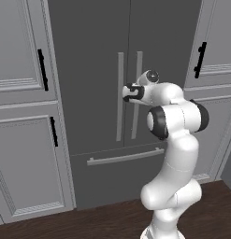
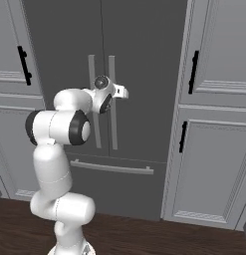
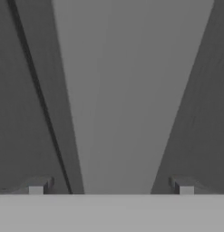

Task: Take the strawberry from the fridge and place it on top of the pancake, located on the dining counter.

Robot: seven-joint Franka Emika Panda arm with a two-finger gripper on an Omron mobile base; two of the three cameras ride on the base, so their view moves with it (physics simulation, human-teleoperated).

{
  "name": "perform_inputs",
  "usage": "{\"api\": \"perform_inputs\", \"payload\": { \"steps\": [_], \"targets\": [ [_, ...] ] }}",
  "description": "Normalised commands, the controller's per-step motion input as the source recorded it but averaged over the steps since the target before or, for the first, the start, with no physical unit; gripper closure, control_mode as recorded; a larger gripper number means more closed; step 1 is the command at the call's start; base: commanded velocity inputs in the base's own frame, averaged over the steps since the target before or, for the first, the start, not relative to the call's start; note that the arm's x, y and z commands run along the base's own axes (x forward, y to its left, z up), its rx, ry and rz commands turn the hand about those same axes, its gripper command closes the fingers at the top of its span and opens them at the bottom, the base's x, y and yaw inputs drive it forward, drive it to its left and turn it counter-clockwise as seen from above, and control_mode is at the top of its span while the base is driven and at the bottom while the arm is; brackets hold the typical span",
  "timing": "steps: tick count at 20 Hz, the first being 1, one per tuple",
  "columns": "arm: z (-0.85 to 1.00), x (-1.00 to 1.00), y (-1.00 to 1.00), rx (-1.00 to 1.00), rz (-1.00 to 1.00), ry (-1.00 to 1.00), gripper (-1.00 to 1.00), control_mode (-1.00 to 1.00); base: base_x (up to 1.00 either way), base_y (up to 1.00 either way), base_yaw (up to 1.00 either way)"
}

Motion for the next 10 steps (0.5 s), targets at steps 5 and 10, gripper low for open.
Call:
{"api": "perform_inputs", "payload": {
  "steps": [5,10],
  "targets": [
    [0.0,0.21,-0.16,0.0,0.04,0.0,-1.0,-1.0,0.0,0.0,0.0],
    [0.0,0.07,-0.04,0.0,0.0,0.0,1.0,-1.0,0.0,0.0,0.0]
  ]
}}
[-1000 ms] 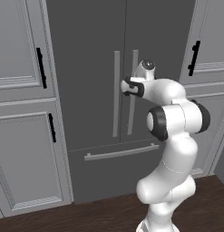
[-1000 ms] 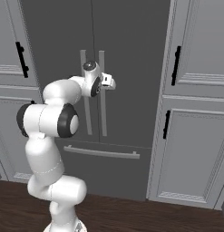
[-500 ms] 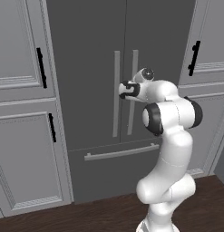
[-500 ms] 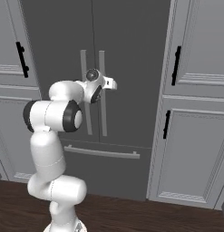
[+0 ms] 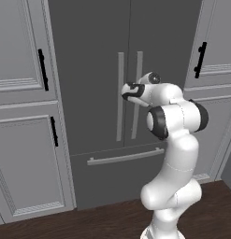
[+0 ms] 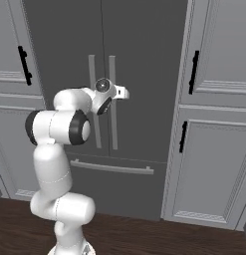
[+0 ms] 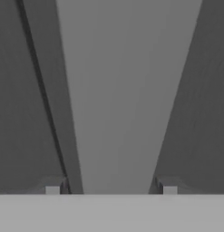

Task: Take the strawberry from the fridge and place it on top of the pancake, located on the dining counter.

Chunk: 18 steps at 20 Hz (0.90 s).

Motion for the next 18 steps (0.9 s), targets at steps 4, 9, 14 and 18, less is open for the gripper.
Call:
{"api": "perform_inputs", "payload": {
  "steps": [4,9,14,18],
  "targets": [
    [0.0,-0.12,-0.15,0.0,-0.04,0.07,1.0,-1.0,0.0,0.0,0.0],
    [0.0,-0.77,-0.6,0.03,-0.06,0.12,1.0,-1.0,0.0,0.0,0.0],
    [-0.02,-0.98,-0.76,0.04,-0.04,0.11,1.0,-1.0,0.0,0.0,0.0],
    [-0.08,-1.0,-0.99,0.02,-0.02,0.12,1.0,-1.0,0.0,0.0,0.0]
  ]
}}
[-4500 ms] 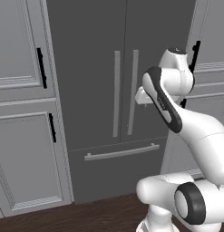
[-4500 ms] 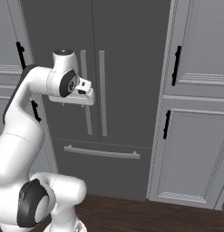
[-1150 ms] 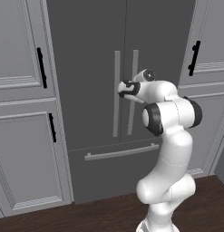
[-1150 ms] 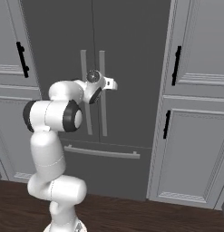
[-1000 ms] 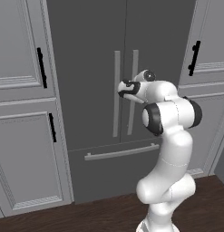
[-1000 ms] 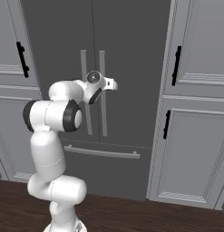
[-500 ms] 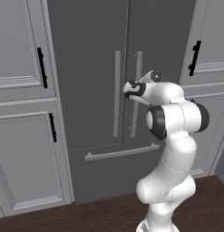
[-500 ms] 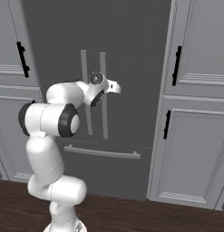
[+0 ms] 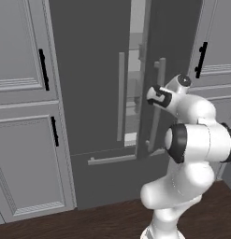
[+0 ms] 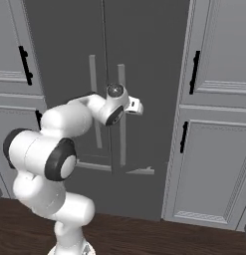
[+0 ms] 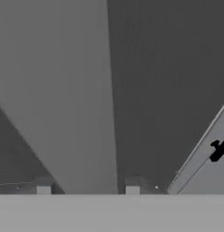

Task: Take the strawberry from the fridge and place it on top of the pancake, located on the dining counter.

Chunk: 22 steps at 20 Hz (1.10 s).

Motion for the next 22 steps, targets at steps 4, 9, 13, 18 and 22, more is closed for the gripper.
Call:
{"api": "perform_inputs", "payload": {
  "steps": [4,9,13,18,22],
  "targets": [
    [-0.02,-0.93,-1.0,0.03,-0.02,0.17,1.0,-1.0,0.0,0.0,0.0],
    [0.0,-0.71,-0.91,0.03,-0.07,0.14,1.0,-1.0,0.0,0.0,0.0],
    [0.0,-0.64,-0.77,0.03,-0.05,0.01,-1.0,-1.0,0.0,0.0,0.0],
    [0.02,-0.61,-0.32,0.01,-0.03,-0.01,-1.0,-1.0,0.0,0.0,0.0],
    [0.25,-0.32,0.65,-0.16,0.0,0.0,-1.0,-1.0,0.0,0.0,0.0]
  ]
}}
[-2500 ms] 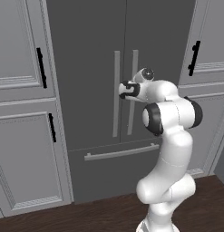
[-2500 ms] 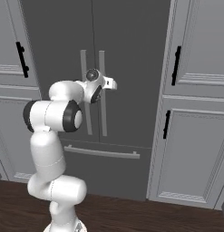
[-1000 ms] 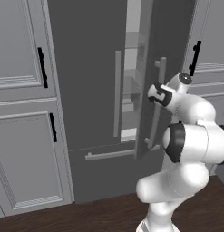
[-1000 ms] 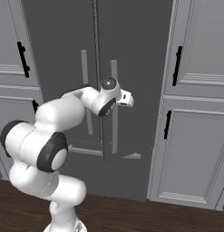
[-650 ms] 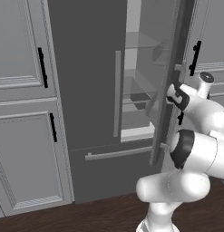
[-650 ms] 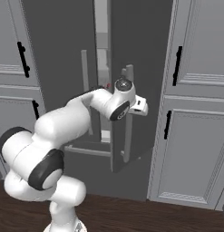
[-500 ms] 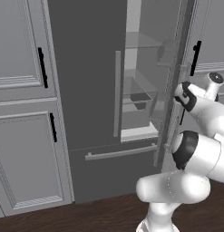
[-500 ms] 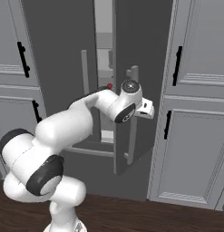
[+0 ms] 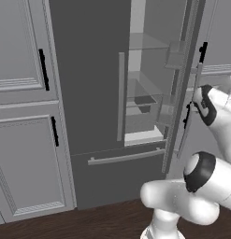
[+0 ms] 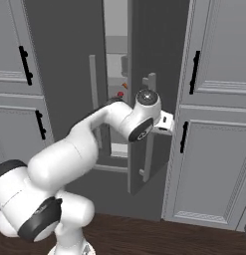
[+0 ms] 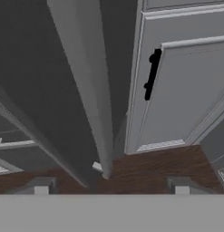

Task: Take the strawberry from the fridge and place it on top of the pancake, located on the dining counter.

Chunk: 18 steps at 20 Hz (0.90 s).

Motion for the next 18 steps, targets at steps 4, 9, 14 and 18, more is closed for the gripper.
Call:
{"api": "perform_inputs", "payload": {
  "steps": [4,9,14,18],
  "targets": [
    [0.21,-0.01,1.0,-0.35,0.0,0.12,-1.0,-1.0,0.0,0.0,0.0],
    [0.0,0.14,1.0,-0.4,-0.01,0.35,-1.0,-1.0,0.0,0.0,0.0],
    [0.11,0.53,0.39,-0.44,-0.07,0.51,-1.0,-1.0,0.0,0.0,0.0],
    [0.17,0.48,0.33,-0.18,0.0,0.3,-1.0,-1.0,0.0,0.0,0.0]
  ]
}}
